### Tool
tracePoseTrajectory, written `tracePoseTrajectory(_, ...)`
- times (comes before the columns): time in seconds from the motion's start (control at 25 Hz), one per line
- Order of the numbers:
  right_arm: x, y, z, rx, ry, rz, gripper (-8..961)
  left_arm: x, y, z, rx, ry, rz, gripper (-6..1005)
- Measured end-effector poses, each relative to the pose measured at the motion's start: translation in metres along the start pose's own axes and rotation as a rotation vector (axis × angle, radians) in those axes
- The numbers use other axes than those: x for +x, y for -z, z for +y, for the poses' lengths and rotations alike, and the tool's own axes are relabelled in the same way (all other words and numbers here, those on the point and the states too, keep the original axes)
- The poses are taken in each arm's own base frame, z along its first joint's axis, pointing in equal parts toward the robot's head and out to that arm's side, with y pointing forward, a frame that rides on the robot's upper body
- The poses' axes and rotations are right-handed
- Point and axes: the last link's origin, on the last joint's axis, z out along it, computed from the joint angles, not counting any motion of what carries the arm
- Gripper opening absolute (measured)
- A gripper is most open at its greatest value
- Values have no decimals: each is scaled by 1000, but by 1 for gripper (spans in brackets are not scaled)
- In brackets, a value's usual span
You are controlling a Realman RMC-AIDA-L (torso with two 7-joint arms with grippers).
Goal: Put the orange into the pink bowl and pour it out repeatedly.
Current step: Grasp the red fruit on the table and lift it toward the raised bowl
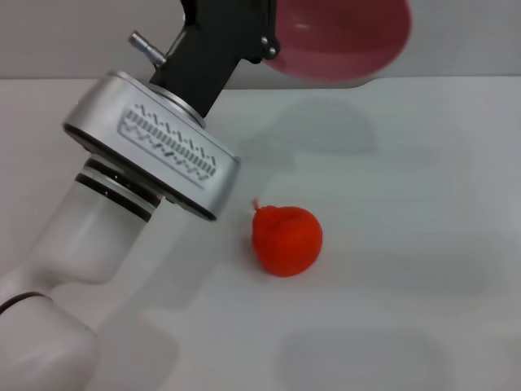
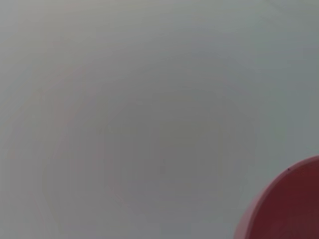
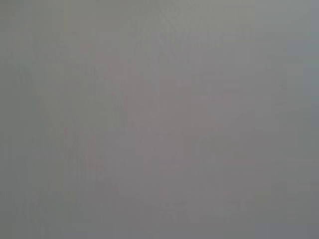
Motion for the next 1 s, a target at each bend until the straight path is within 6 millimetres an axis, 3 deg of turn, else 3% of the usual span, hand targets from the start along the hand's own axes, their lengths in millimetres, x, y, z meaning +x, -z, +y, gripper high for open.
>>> tracePoseTrajectory(0.36, 2, -2, 1, -4, -11, 3, 540, -6, -8, 11, -162, 124, -38, 43)
tracePoseTrajectory(0.6, 2, -2, 0, -6, -11, 5, 540, -15, -27, 24, -328, 103, -167, 43)
tracePoseTrajectory(0.76, 4, 0, 0, -4, -24, 18, 540, -25, -43, 13, -338, 119, -287, 43)
tracePoseTrajectory(1.0, 7, 2, 0, 0, -26, 30, 540, -48, -67, -24, -345, 219, -532, 43)
